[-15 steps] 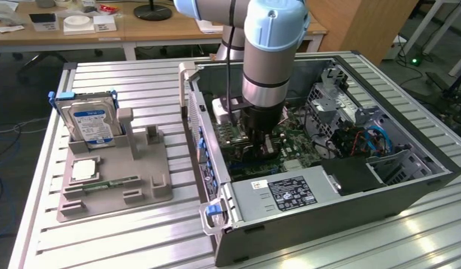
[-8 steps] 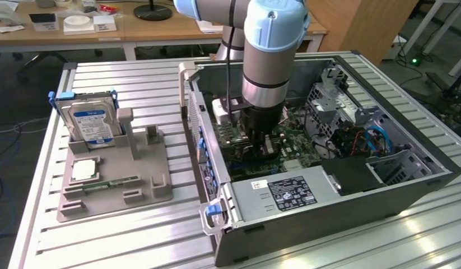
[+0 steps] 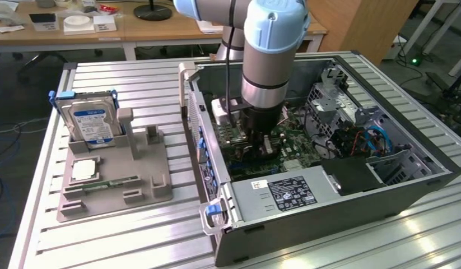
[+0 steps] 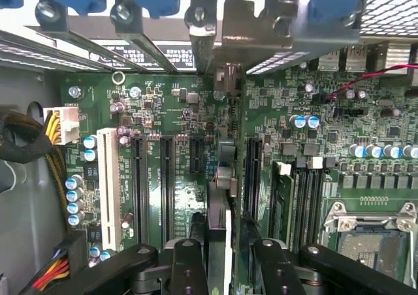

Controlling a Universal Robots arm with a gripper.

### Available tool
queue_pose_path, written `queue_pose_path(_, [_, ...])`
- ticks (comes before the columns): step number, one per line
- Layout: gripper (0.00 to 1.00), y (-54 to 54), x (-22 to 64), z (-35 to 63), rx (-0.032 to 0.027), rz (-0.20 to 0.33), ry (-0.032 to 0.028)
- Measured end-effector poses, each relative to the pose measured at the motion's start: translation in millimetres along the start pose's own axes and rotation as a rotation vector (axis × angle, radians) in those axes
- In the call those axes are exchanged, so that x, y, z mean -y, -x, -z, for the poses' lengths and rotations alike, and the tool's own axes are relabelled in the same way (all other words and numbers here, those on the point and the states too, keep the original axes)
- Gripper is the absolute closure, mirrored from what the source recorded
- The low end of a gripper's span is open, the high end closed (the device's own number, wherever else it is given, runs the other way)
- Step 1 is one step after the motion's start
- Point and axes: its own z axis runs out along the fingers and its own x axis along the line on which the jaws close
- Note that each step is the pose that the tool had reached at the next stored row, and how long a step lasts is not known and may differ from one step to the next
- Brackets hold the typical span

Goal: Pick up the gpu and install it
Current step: 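Insert the gpu into the slot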

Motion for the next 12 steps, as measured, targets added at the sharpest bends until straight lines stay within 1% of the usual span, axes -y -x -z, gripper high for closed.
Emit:
queue_pose_path(6, [0.65,0.4,1.6,16.5,0.0006,0.000,-0.0073])
queue_pose_path(12, [0.65,1.1,3.8,39.0,0.0005,0.000,-0.0135])
